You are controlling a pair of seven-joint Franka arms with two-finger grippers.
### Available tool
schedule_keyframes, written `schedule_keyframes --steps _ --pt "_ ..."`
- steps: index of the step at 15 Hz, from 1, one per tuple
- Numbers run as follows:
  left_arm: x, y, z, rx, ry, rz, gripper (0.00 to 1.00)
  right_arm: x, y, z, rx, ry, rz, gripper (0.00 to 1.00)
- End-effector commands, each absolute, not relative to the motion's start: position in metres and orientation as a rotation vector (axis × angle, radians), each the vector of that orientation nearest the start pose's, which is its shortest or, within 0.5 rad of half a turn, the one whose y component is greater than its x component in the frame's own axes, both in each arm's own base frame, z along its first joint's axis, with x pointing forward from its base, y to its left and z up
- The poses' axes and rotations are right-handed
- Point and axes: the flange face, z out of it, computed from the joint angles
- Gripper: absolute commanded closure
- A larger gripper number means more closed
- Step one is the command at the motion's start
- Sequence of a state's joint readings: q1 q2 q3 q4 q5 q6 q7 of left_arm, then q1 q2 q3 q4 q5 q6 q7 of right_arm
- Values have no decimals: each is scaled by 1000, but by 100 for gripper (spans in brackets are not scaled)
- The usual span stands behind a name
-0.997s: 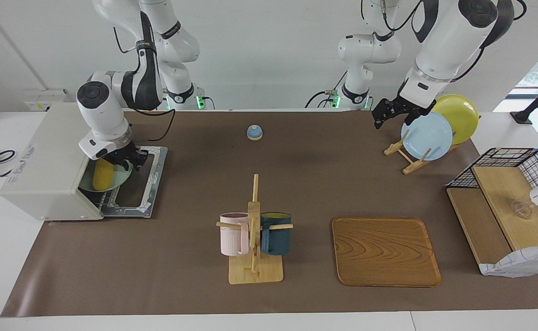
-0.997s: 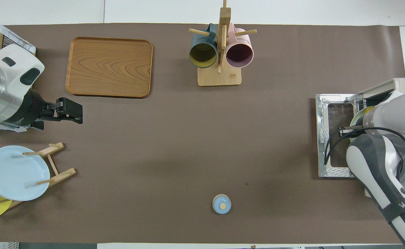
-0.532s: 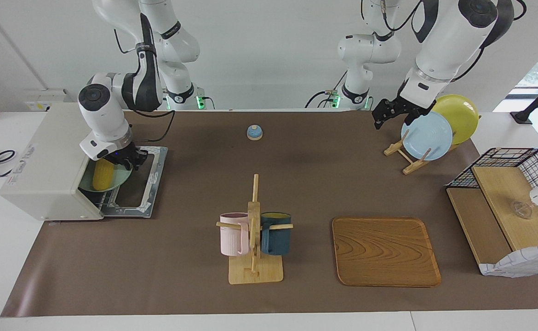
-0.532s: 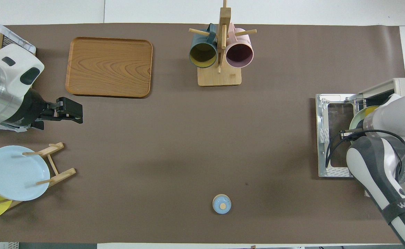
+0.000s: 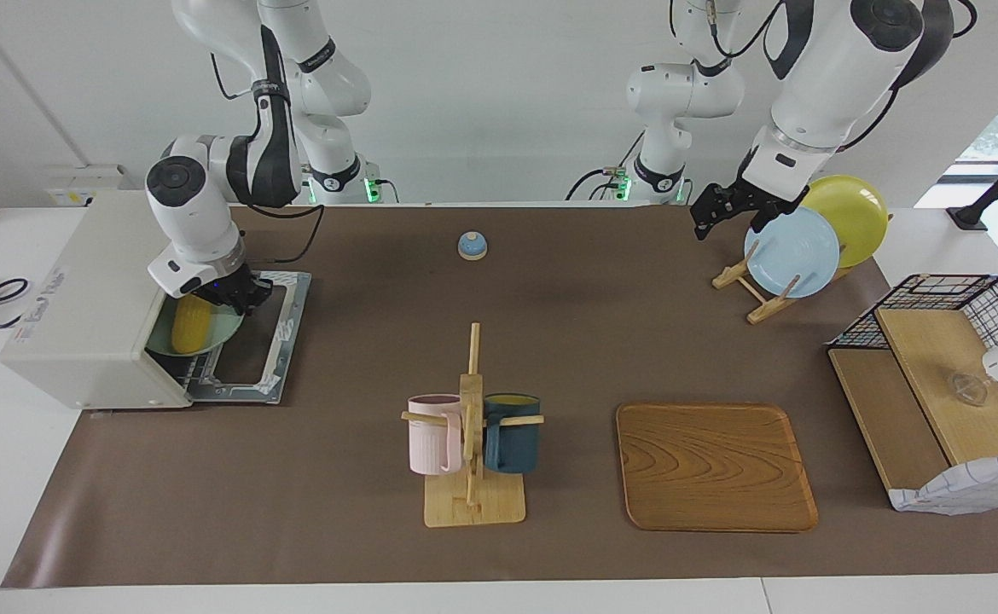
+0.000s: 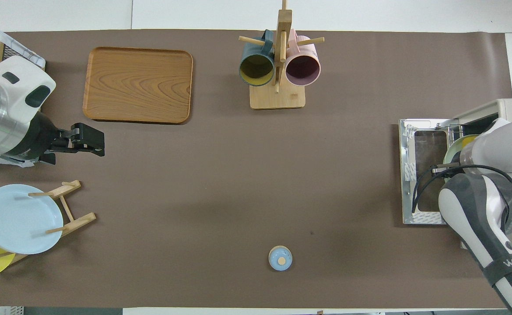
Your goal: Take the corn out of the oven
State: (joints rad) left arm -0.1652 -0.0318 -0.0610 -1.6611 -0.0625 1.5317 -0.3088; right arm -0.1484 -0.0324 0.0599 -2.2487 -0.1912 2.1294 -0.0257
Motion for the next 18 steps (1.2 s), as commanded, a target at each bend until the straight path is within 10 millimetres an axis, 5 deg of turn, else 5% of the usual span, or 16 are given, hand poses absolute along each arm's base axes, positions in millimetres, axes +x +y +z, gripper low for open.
schedule_keyframes --steps 1,12,17,18 --pt "515 -125 597 -3184 -158 157 0 507 -33 378 -3300 -175 192 100" --pt "516 -125 596 -3188 -164 141 0 527 237 421 -3421 42 236 100" --pt "518 -126 596 -3209 -168 125 0 523 391 373 -3439 306 141 100" --pt "519 -125 595 -3211 -171 123 0 522 403 366 -3431 342 125 100"
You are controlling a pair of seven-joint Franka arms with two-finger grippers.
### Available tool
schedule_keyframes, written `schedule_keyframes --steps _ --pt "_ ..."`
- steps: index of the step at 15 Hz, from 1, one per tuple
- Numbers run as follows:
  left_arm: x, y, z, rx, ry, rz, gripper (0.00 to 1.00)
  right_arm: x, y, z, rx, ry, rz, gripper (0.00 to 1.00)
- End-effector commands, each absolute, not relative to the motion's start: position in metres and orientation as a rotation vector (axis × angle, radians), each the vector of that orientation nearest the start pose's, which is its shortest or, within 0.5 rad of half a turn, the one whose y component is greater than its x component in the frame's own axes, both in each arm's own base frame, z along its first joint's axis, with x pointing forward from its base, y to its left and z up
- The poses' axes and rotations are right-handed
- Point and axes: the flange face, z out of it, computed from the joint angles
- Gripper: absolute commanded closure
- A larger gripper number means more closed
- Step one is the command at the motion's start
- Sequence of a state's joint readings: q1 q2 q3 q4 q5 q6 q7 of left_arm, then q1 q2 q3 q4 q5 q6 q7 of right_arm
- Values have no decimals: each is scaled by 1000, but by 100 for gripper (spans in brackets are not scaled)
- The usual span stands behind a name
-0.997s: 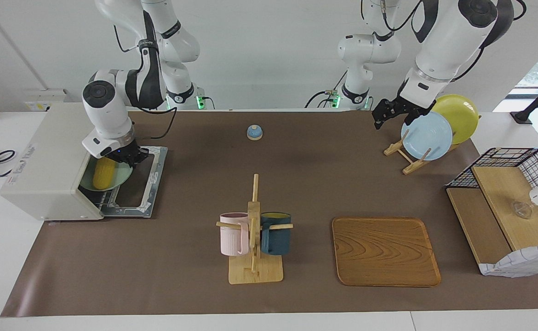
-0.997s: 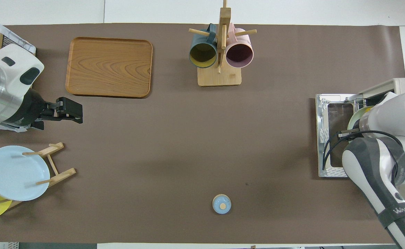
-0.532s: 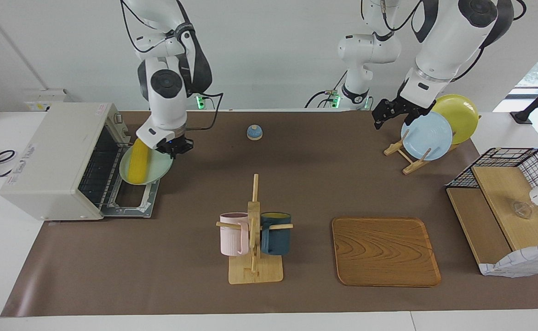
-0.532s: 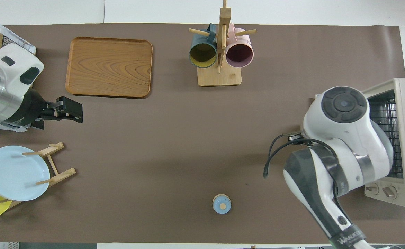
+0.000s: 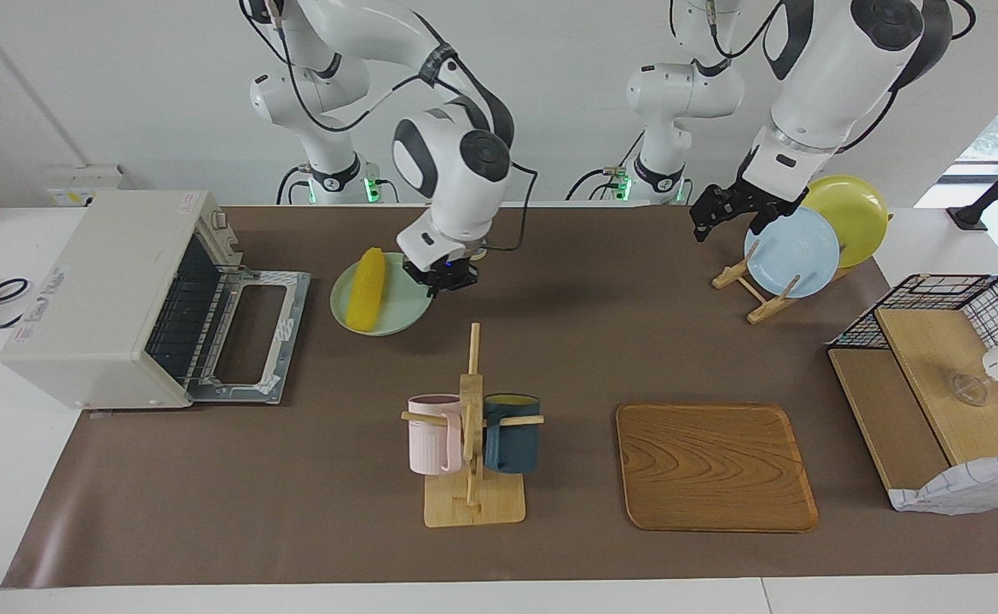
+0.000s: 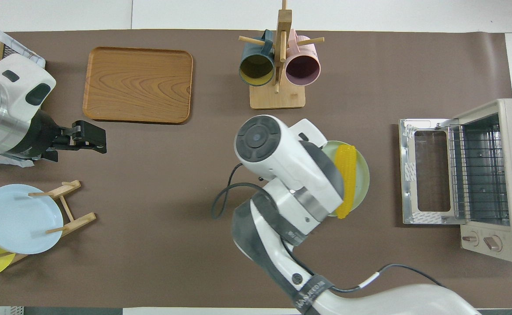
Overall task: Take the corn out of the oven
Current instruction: 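Slide the green plate with corn out onto the table, right gripper, then release the plate with the right gripper while the left gripper reaches the corn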
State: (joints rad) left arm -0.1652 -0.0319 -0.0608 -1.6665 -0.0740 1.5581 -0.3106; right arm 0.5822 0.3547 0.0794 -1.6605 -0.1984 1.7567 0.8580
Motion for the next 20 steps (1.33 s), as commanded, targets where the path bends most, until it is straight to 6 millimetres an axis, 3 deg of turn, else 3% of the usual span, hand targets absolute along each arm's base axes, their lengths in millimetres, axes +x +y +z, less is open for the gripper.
schedule_keyframes --steps 1,5,10,13,14,15,18,20 --pt "519 -125 596 -3210 -171 120 0 516 413 363 -3405 328 133 100" --pt "523 -120 598 -3219 -191 80 0 502 446 355 -3282 317 81 100" --pt "527 -113 598 -3220 -212 62 0 490 452 330 -3170 406 108 100" --pt "528 -112 598 -3221 -207 59 0 489 443 321 -3168 428 113 100" --pt "528 -112 598 -3222 -209 54 0 488 446 321 -3167 404 105 83" --pt "528 -112 597 -3221 -207 57 0 487 449 324 -3168 329 91 77" --pt "528 -113 598 -3222 -205 52 0 493 453 343 -3184 251 73 73" --pt "529 -114 598 -3225 -206 43 0 501 443 355 -3271 94 48 70"
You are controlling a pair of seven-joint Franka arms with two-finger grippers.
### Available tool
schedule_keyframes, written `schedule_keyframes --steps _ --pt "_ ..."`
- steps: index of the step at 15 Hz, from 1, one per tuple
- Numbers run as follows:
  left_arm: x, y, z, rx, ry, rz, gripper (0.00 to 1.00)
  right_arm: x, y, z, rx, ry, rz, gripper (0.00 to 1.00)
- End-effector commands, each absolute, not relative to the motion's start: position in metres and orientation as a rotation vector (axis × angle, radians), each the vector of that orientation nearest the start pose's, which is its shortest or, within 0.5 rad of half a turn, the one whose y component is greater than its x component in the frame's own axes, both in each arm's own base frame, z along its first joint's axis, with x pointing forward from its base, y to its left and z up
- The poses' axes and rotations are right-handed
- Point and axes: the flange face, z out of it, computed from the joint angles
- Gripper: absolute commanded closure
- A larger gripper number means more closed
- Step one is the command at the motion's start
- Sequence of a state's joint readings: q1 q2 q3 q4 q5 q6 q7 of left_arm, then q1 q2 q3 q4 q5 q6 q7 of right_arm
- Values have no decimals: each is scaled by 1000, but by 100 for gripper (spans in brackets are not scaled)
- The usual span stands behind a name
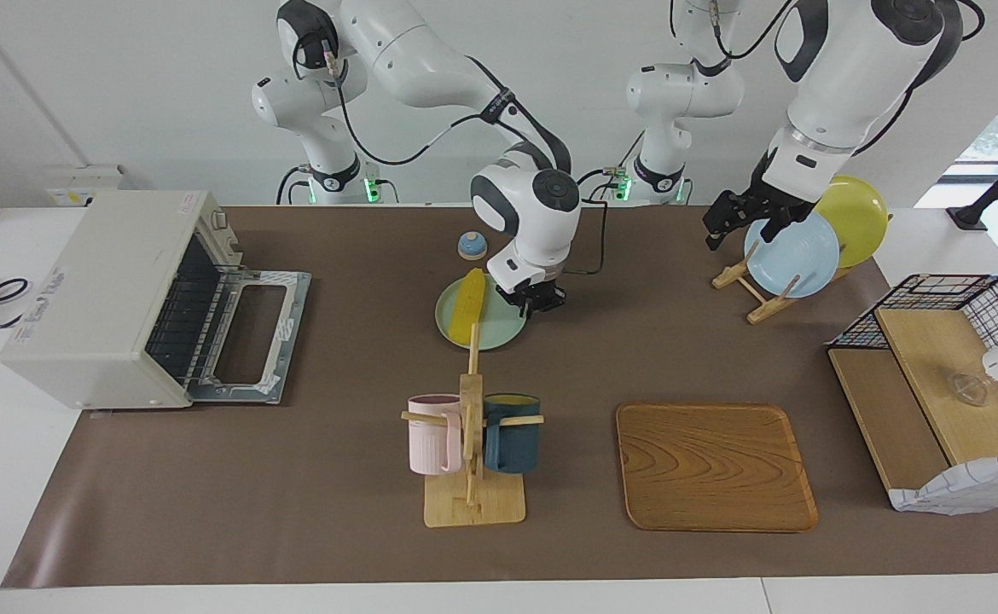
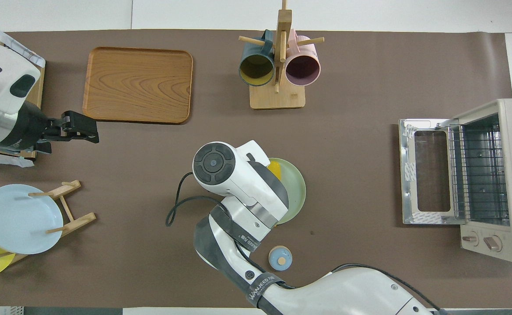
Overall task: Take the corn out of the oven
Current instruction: 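Release the plate with the right gripper while the left gripper reaches the corn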
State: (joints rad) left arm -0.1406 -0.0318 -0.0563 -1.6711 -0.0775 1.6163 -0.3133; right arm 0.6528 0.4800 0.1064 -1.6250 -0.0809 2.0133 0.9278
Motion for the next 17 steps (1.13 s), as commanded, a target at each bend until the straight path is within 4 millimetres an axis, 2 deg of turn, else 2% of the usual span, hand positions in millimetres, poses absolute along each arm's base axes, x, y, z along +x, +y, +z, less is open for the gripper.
schedule_keyframes --steps 1,3,5,7,8,9,12,13,15,17 --pt "528 -115 598 -3226 -203 41 0 505 433 361 -3301 29 45 70" --pt "528 -119 596 -3226 -194 44 0 522 391 394 -3321 -49 70 70" --pt "528 -124 591 -3226 -186 55 0 538 338 424 -3336 -111 129 70" --pt "522 -148 582 -3229 -121 59 0 547 280 435 -3354 -52 200 79" --pt "520 -157 576 -3232 -96 64 0 549 258 434 -3362 -23 234 90" --pt "517 -172 569 -3246 -66 71 0 549 245 430 -3383 -1 264 99" --pt "510 -224 546 -3262 -11 64 0 534 206 402 -3500 -15 270 100" --pt "510 -248 532 -3261 48 76 0 537 184 394 -3502 26 267 100" --pt "509 -282 509 -3276 118 79 0 537 141 372 -3476 99 254 100" --pt "507 -320 484 -3306 166 81 0 529 119 351 -3460 -53 236 100"
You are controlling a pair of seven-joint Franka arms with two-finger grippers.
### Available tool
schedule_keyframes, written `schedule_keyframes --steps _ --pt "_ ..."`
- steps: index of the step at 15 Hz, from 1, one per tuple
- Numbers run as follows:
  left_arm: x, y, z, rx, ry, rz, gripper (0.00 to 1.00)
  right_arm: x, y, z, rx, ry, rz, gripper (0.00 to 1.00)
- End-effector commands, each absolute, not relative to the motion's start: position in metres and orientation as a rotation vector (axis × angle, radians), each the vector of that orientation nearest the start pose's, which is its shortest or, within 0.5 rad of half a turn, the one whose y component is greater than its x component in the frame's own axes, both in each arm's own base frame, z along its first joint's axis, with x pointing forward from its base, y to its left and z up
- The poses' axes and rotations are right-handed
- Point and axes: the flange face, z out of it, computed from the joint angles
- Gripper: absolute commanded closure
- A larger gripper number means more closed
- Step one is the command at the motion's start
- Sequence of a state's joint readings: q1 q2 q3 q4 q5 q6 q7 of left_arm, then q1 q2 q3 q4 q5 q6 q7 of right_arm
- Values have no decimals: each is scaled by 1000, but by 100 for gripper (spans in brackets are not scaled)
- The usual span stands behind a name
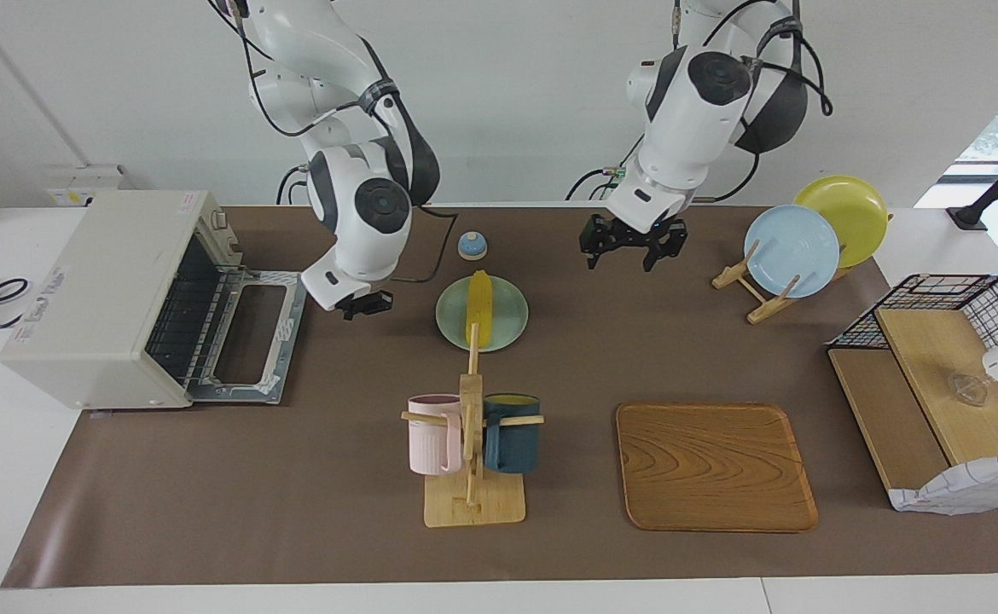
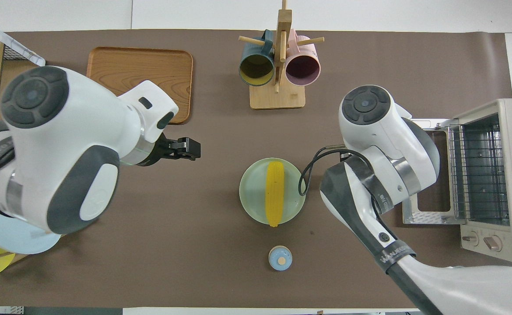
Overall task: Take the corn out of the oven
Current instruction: 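Release the plate with the right gripper while the left gripper reaches the corn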
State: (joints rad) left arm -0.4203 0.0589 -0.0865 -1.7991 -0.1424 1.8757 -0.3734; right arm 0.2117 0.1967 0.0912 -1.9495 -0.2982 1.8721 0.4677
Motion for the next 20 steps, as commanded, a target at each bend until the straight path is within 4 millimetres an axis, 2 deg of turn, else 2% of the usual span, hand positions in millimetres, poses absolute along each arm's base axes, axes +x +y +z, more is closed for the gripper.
schedule_keyframes --steps 1,3,6,9,11,13,15,17,20 --pt "504 -337 476 -3319 193 76 0 529 102 346 -3457 -87 245 100" --pt "496 -376 454 -3334 216 65 0 532 80 336 -3438 -50 203 100" --pt "496 -411 434 -3349 241 32 0 533 76 324 -3425 -44 180 100" --pt "495 -444 401 -3326 312 58 0 535 70 321 -3413 -29 132 100" --pt "482 -472 382 -3297 396 68 0 538 55 310 -3401 16 128 100" --pt "480 -474 370 -3244 447 45 0 539 52 308 -3401 36 131 100" --pt "475 -477 349 -3223 456 82 0 539 50 302 -3400 57 145 100" --pt "457 -484 331 -3211 488 90 0 539 50 302 -3401 88 143 100" --pt "456 -481 326 -3215 478 96 0 538 49 301 -3399 86 142 100"
